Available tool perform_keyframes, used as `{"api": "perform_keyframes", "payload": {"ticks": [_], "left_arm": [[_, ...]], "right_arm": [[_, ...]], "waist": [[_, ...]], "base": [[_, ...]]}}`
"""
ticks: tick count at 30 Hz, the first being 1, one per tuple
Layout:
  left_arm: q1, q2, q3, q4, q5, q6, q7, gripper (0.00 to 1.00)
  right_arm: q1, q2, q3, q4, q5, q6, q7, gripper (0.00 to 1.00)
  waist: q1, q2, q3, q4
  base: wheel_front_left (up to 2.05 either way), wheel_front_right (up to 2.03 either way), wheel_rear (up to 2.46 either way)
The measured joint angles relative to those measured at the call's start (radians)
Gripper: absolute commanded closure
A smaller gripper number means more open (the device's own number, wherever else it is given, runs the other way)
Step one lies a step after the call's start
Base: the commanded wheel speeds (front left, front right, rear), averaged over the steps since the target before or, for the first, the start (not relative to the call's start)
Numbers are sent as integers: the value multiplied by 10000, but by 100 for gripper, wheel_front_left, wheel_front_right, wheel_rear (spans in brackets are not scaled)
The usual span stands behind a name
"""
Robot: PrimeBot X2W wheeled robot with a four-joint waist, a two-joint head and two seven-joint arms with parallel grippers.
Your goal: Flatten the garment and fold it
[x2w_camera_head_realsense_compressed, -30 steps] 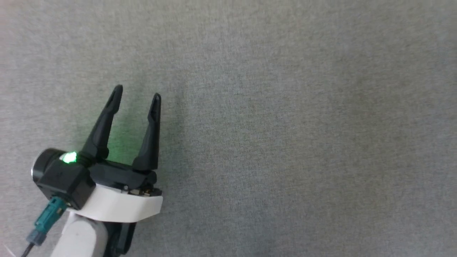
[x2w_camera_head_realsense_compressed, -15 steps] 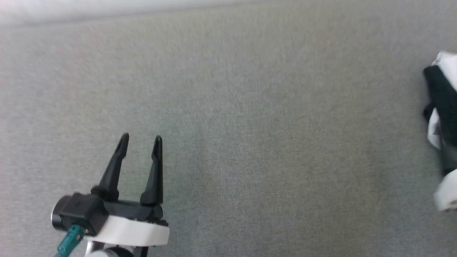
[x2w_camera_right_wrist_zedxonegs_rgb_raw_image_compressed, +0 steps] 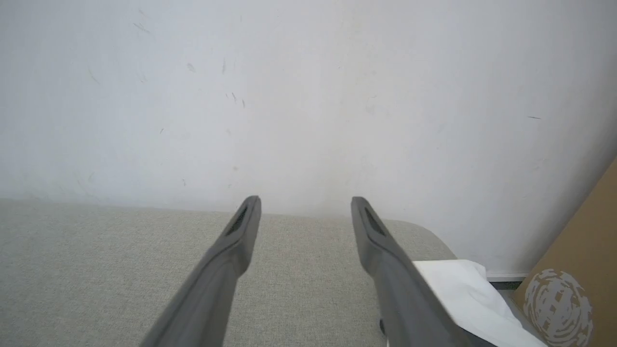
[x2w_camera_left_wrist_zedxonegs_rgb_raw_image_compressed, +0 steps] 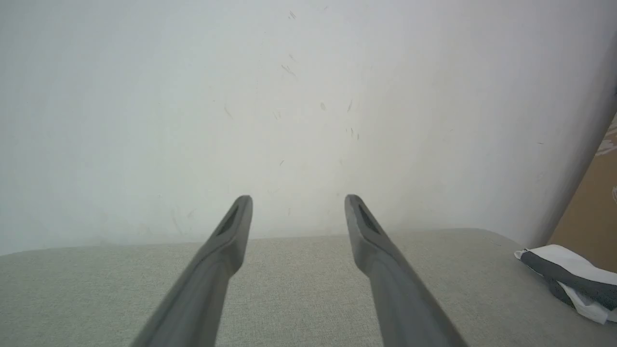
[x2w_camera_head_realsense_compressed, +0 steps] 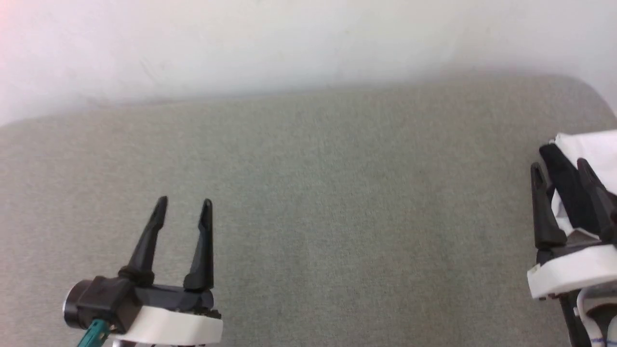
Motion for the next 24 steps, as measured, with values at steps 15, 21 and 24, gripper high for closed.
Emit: {"api": "perform_keyframes", "payload": {"ticks": [15,21,24], "left_arm": [[1287,-194,136,663,-17,59,-385,0],[1434,-224,188,974,-6,75,-449,0],[1434,-261,253,1041,-6,75,-458,0]], "right_arm": [[1852,161,-378,779,-63,-8,-1469,0],[1928,159,-330,1110,-65,-10,-1578,0],[1927,161,-267,1243,-65,-10,-1649,0]], "waist": [[1,0,-902,604],[2,0,-908,517],[2,0,-882,481]], "base": [[0,0,0],[0,0,0],[0,0,0]]}}
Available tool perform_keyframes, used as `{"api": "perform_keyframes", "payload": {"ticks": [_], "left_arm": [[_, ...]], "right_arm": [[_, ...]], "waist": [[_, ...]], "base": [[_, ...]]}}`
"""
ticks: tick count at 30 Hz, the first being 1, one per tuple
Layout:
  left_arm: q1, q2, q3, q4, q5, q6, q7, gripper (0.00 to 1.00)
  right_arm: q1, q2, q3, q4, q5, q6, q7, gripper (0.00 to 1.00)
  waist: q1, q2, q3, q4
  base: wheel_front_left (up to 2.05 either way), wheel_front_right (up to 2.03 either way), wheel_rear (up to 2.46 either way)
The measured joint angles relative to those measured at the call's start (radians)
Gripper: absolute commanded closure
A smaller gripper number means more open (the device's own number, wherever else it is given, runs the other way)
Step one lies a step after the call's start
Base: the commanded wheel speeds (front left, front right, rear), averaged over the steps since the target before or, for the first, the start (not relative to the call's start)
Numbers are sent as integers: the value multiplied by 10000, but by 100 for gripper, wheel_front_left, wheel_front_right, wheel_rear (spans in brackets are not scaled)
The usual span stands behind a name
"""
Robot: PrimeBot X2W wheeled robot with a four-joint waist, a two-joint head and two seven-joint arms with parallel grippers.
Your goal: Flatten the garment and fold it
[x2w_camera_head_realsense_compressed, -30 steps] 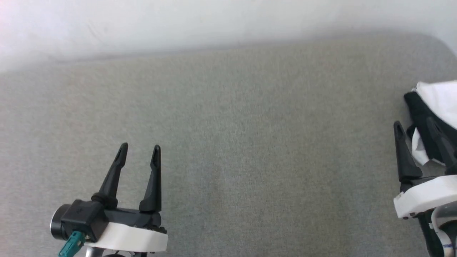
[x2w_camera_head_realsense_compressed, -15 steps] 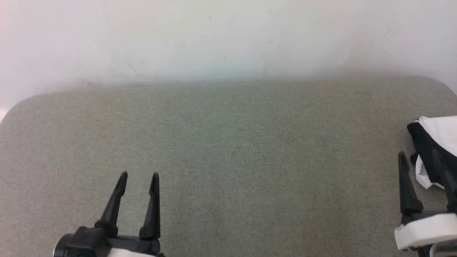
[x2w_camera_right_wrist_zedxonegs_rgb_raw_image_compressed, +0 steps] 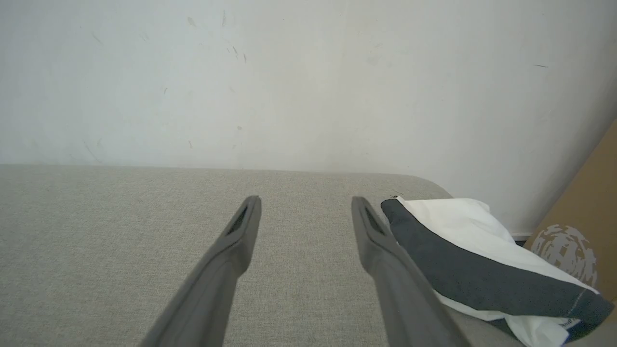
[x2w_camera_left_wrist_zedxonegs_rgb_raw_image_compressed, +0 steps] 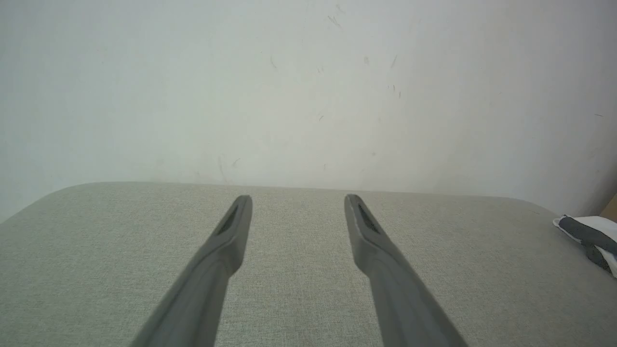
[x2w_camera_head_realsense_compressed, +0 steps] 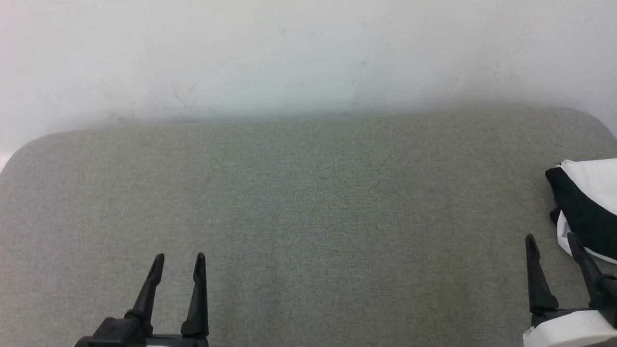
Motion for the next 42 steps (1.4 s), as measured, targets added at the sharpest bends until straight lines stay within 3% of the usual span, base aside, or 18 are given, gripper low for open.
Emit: {"api": "perform_keyframes", "payload": {"ticks": [8,9,42], "left_arm": [[28,-104,153,21,-13,90,-2,0],[25,-113,150,21,-12,94,2,100],[-292,-562,522,376,673,-263,541,100]], "right_arm": [[-6,0,75,59,-10,0,2,0],[-9,-4,77,59,-10,0,15,100],[-273,-8,418,318,-33,0,136,100]], "waist": [[0,0,53,-17],[0,0,55,-16],[1,0,20,-66]], "base": [[0,0,0],[0,0,0],[0,0,0]]}}
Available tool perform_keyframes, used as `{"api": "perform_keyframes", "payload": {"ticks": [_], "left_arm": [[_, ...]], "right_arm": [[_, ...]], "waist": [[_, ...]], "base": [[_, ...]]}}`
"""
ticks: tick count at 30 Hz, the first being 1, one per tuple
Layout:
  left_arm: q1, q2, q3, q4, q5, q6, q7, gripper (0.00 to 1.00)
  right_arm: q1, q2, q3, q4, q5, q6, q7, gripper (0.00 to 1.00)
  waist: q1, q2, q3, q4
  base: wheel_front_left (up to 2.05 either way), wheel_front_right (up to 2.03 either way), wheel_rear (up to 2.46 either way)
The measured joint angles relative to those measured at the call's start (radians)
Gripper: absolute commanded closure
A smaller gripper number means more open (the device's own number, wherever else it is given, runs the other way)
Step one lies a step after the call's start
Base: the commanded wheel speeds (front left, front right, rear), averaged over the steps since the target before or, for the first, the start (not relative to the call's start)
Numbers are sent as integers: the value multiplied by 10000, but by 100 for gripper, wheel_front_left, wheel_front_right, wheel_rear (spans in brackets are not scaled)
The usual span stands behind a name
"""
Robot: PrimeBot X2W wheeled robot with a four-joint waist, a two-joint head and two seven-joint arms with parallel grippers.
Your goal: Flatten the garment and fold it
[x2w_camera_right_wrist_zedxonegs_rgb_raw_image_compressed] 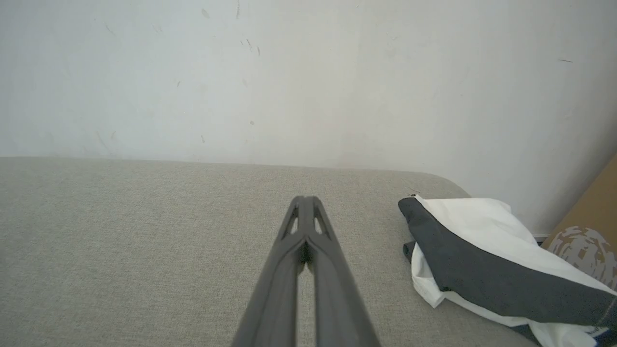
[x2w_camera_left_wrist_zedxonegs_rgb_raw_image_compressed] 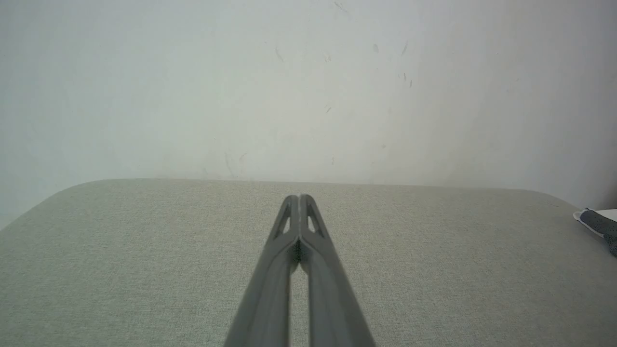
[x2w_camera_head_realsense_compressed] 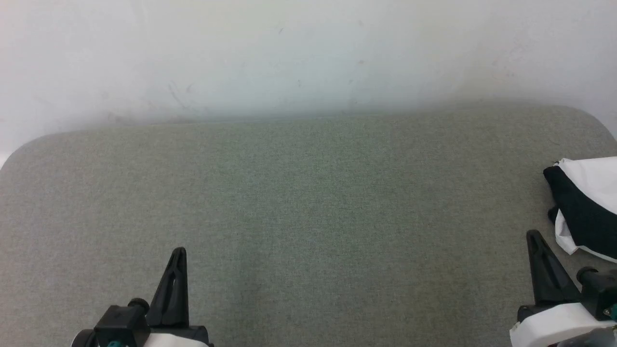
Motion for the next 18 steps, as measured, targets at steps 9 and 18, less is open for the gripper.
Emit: {"api": "perform_keyframes", "payload": {"ticks": [9,18], "left_arm": [[-60,-140,161,125,222,-107,180,100],[-244,-314,314,253,523,-267,349,100]], "right_arm": [[-62,2,102,102,-59,0,73,100],[-224,2,217,207,-75,0,157,100]], "waist": [[0,0,-11,-16],[0,0,-23,-31]], "base": [[0,0,0],[0,0,0]]}}
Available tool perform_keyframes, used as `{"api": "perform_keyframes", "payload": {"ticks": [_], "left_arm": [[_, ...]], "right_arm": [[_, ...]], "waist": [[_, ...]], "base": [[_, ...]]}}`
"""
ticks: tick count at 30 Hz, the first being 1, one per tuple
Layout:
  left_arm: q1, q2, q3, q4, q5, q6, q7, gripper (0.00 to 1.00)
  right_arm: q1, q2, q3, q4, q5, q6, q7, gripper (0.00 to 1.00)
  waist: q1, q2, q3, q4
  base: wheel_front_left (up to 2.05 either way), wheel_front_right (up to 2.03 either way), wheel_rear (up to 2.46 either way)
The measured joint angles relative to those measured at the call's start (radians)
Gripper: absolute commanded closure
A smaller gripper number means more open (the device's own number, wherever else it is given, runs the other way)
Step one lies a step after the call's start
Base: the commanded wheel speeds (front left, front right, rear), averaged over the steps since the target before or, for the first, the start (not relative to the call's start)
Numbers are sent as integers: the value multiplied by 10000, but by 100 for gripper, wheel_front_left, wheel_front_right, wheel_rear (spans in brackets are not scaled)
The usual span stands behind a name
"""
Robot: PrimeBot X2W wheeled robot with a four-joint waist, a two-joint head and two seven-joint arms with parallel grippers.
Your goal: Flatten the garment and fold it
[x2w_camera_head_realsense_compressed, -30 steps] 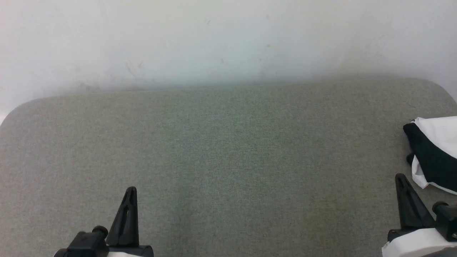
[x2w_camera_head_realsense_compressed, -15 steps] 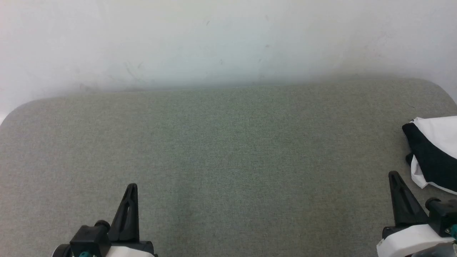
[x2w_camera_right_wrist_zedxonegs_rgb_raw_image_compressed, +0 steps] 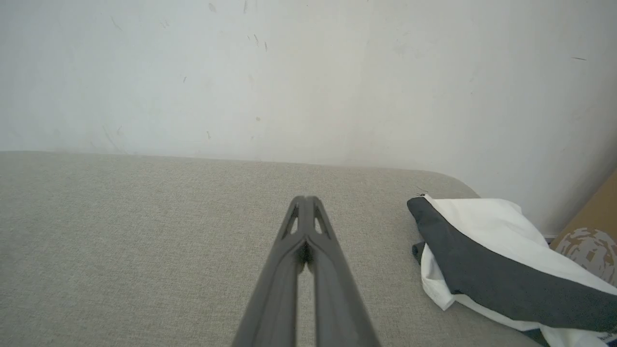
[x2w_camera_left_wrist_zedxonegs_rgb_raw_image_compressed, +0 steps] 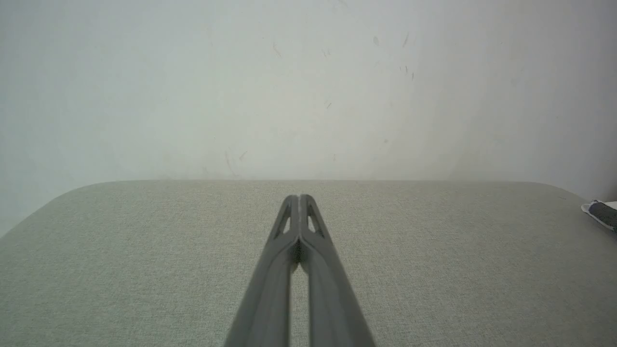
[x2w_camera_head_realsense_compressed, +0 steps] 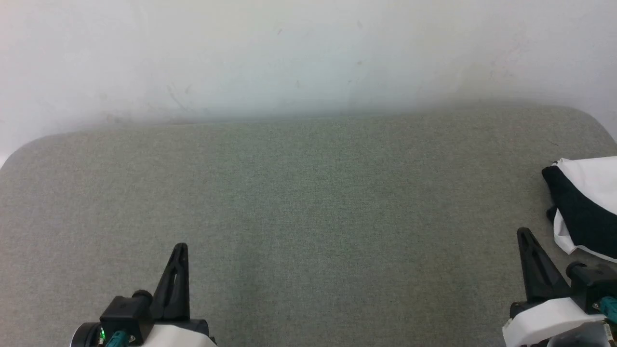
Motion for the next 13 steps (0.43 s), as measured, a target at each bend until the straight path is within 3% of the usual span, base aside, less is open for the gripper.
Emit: {"api": "perform_keyframes", "payload": {"ticks": [13], "left_arm": [[-168,-203,221,178,318,-180,270,100]], "right_arm": [[-202,0,182,113,-15,0,19,100]], "waist": [[0,0,-16,-22]], "base": [[0,0,0]]}}
